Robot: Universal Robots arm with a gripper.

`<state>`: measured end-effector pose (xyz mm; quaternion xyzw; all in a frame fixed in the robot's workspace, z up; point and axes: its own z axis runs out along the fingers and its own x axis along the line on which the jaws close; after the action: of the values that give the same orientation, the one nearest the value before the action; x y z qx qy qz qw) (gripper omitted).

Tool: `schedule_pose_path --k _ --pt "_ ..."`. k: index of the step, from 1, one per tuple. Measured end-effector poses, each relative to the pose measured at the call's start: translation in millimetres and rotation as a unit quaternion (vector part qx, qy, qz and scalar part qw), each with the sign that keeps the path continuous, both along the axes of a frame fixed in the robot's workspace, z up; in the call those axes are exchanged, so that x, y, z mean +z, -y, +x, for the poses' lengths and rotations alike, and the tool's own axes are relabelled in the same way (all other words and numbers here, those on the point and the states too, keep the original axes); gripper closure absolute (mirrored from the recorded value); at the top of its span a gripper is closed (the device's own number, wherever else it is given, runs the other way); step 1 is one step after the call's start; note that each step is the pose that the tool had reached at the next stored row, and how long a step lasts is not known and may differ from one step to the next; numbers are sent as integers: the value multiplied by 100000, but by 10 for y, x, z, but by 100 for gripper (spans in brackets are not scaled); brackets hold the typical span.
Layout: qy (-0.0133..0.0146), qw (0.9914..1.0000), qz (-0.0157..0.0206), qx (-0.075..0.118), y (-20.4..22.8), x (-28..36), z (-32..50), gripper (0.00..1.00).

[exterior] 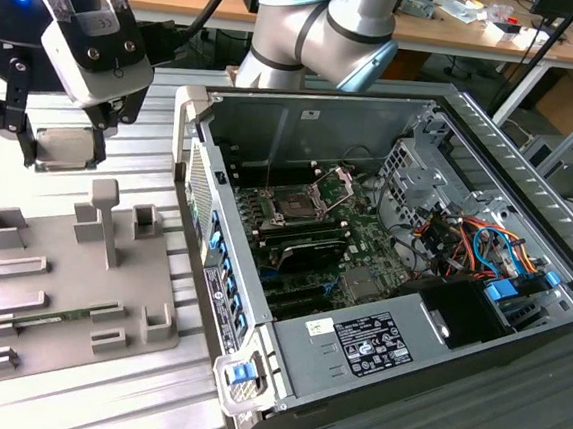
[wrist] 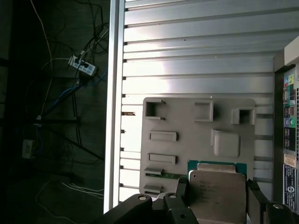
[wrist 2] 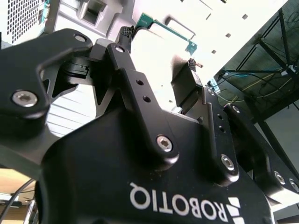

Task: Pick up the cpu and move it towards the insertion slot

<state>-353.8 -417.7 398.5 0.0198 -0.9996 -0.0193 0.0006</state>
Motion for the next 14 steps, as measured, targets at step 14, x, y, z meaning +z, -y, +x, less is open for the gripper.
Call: schedule_pose_path --k 14 --pt "-1 100000 0 1 0 0 249 45"
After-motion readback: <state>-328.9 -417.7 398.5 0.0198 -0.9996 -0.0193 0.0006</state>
